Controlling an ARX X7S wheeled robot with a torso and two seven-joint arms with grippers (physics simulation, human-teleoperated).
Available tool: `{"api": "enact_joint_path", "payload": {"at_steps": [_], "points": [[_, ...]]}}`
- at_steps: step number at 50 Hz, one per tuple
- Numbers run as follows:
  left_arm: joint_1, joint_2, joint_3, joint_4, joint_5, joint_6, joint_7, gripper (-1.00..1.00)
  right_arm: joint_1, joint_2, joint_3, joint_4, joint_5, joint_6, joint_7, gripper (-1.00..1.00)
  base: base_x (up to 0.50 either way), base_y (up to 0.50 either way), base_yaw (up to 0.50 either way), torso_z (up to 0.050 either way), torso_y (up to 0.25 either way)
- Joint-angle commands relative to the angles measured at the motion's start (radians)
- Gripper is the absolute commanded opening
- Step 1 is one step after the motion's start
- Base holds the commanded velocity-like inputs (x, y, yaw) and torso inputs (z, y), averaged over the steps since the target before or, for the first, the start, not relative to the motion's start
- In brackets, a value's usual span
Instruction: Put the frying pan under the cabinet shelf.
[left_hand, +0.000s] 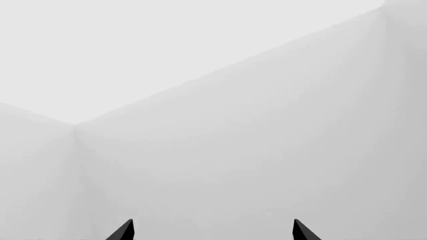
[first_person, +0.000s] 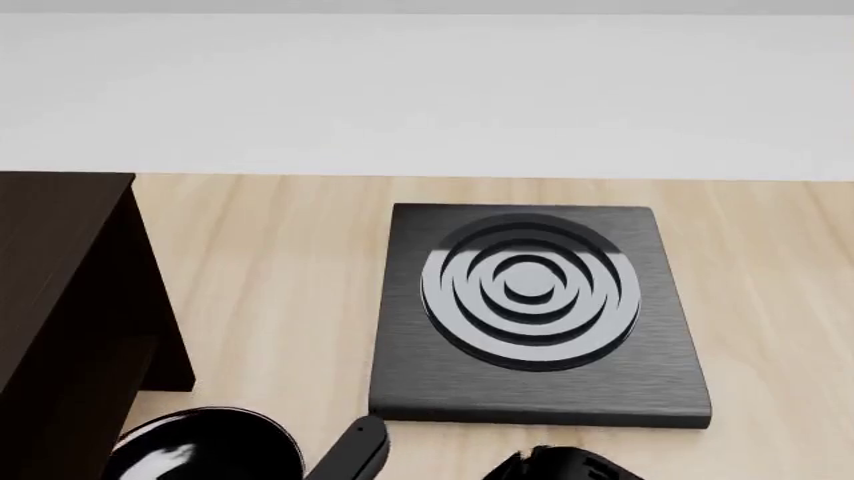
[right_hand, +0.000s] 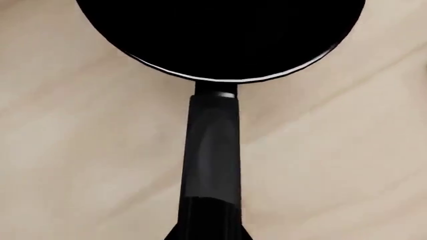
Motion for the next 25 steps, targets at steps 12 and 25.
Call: {"api": "enact_joint_path", "payload": {"at_steps": [12,25], "points": [[0.025,-0.043,0.006,0.032,-0.019,-0.008,-0.025,1.0,-0.032,-0.268,-0.087,0.359,-0.136,-0.273,-0.362,-1.0,0.0,0.0,0.0,0.0,0.0],[0.026,-0.036,0.026,0.051,-0.006,-0.015,-0.032,1.0,-0.004,-0.41,-0.117,0.64,-0.138,-0.442,-0.534,-1.0,0.0,0.0,0.0,0.0,0.0]]}}
